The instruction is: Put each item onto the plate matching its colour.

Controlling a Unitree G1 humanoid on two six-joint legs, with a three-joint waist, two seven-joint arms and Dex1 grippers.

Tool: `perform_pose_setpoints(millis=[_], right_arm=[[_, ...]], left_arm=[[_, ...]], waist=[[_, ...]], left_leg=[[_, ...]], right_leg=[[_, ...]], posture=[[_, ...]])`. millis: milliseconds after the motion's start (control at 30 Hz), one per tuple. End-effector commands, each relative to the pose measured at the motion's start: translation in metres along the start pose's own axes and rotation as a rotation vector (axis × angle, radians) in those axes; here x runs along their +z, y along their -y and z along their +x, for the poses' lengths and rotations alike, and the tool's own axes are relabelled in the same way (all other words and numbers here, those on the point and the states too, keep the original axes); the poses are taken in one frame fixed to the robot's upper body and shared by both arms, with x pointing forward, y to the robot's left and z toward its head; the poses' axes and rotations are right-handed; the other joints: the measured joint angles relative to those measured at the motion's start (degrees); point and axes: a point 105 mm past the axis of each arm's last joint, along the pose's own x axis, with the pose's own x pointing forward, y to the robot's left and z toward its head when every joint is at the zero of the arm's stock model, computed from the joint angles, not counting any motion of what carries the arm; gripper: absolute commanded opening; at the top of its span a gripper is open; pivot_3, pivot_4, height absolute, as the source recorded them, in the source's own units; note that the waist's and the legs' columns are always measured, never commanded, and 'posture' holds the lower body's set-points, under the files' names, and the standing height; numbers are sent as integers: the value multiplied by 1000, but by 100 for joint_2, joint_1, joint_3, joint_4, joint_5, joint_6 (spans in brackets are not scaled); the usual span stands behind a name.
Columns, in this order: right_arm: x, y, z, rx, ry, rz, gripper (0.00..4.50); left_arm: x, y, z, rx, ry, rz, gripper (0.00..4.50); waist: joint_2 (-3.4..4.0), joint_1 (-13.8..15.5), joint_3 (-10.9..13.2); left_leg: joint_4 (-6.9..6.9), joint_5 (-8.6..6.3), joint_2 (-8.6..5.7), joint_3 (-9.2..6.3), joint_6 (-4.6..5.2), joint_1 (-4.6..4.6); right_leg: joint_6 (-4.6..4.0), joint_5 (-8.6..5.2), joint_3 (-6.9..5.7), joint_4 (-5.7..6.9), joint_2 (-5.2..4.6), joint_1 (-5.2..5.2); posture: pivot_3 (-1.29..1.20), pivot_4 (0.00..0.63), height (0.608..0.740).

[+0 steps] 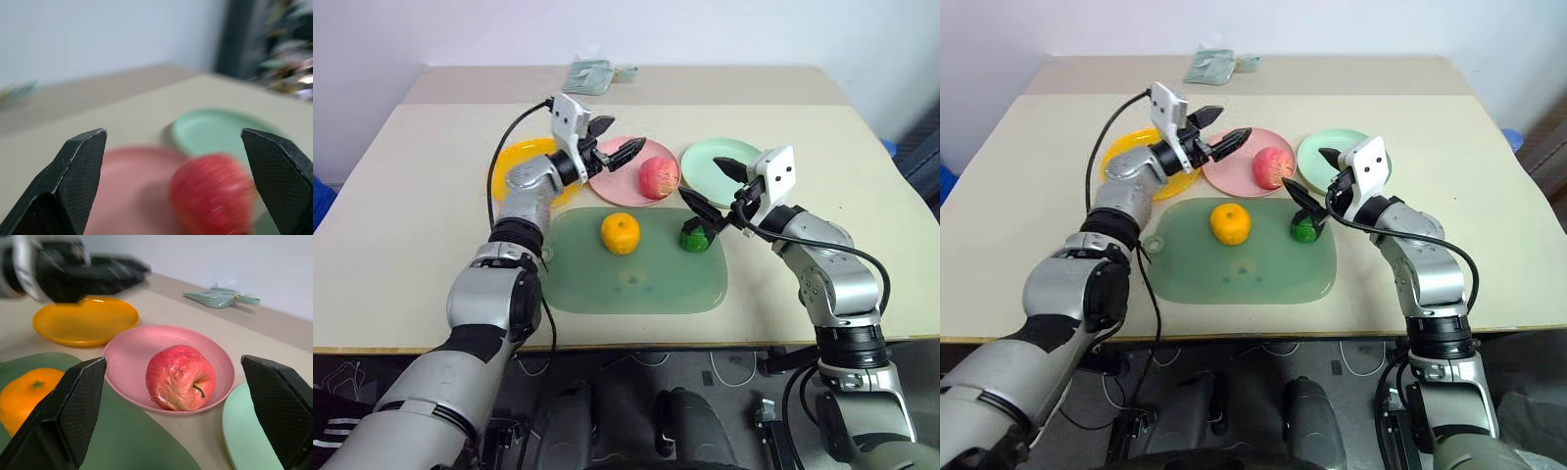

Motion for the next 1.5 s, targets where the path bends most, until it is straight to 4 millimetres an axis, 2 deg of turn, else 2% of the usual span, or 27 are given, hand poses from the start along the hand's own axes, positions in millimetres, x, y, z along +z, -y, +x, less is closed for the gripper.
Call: perform_pose_setpoints(millis=[33, 133, 233, 300, 433, 567, 700, 833, 933, 1067, 1167, 1267, 1333, 1433, 1500], right_arm=[[13, -7, -2, 87, 41, -14, 4500], [10, -21, -11, 217, 9, 24, 4500], [6, -31, -18, 293, -38, 20, 4500], [8, -32, -16, 289, -29, 26, 4500], [9, -36, -14, 287, -27, 31, 4500], [10, -31, -13, 248, -28, 11, 4500], [10, -28, -14, 230, -35, 8, 4500], [8, -28, -15, 223, -42, 5, 4500], [7, -28, -15, 218, -44, 2, 4500], [9, -27, -12, 216, -38, -2, 4500], [9, -27, -11, 215, -37, -11, 4500], [12, -28, -9, 218, -27, -12, 4500], [16, -28, -4, 209, -6, -12, 4500], [25, -34, 13, 177, 52, -16, 4500], [25, -41, 16, 199, 63, -3, 4500]], left_arm=[[-5, 26, -19, -201, -15, -72, 4465], [-20, 43, -31, -271, -96, -86, 4465], [-37, 50, -35, -265, -167, -17, 4465], [-38, 50, -32, -232, -142, -48, 4465], [-59, 70, -33, -290, -211, -48, 4465], [-89, 72, -32, -228, -332, 26, 4465], [-96, 70, -30, -180, -339, 27, 4465], [-97, 66, -33, -161, -349, 35, 3470], [-99, 63, -34, -144, -365, 79, 3423], [-73, 45, -28, -36, -237, 18, 3423], [-43, 14, -30, 147, -120, -15, 3423], [-22, -30, -52, 405, -91, 44, 3423], [-12, -52, -67, 552, -69, 61, 3423], [-6, -74, -89, 721, -33, 51, 3423], [-9, -85, -102, 824, -27, 28, 3423]], waist=[[0, -22, 0], [1, -31, 0], [0, 34, 0], [0, 42, 0], [0, 41, 0], [1, 56, -4], [1, 55, -6], [1, 47, -6], [1, 46, -6], [1, 45, -6], [-1, 41, -4], [-1, 43, -4], [-1, 30, -4], [-1, -2, -4], [-2, 11, -4]], left_leg=[[-1, 1, 1, 0, -2, 2], [2, -3, 3, -5, 6, 0], [7, -11, 3, -7, 19, 0], [8, -11, 3, -8, 19, 1], [10, -12, 3, -8, 21, 2], [10, -12, 4, -10, 21, 2], [12, -12, 3, -9, 22, 9], [12, -13, 4, -9, 22, 7], [12, -13, 4, -8, 22, 7], [12, -13, 4, -9, 22, 8], [12, -13, 4, -10, 22, 6], [12, -13, 5, -12, 22, 4], [12, -13, 4, -10, 22, 5], [9, -13, 5, -10, 23, 5], [8, -13, 5, -8, 22, 5]], right_leg=[[0, 0, 1, 1, 1, 1], [0, 0, 3, 4, 2, 0], [0, 0, 3, 3, 0, 3], [-1, 0, 3, 3, 1, 5], [-1, 0, 4, 3, 0, 5], [-1, 1, 3, 4, 2, 6], [-1, 1, 3, 4, -2, 14], [-1, 0, 3, 4, 0, 11], [-1, 1, 3, 4, 0, 11], [-1, 1, 3, 5, 0, 11], [-1, 1, 3, 5, 0, 8], [-1, 1, 3, 5, 0, 6], [-1, 1, 3, 5, 0, 6], [-1, 1, 3, 6, 0, 3], [-1, 1, 3, 7, 1, 3]], posture=[[0, 150, 740], [0, 150, 740], [0, 150, 740], [0, 150, 740], [0, 150, 740], [0, 150, 740], [0, 150, 740], [0, 150, 740], [0, 150, 740], [0, 150, 740], [0, 150, 740], [0, 150, 740], [0, 150, 740], [0, 150, 740], [0, 150, 740]])
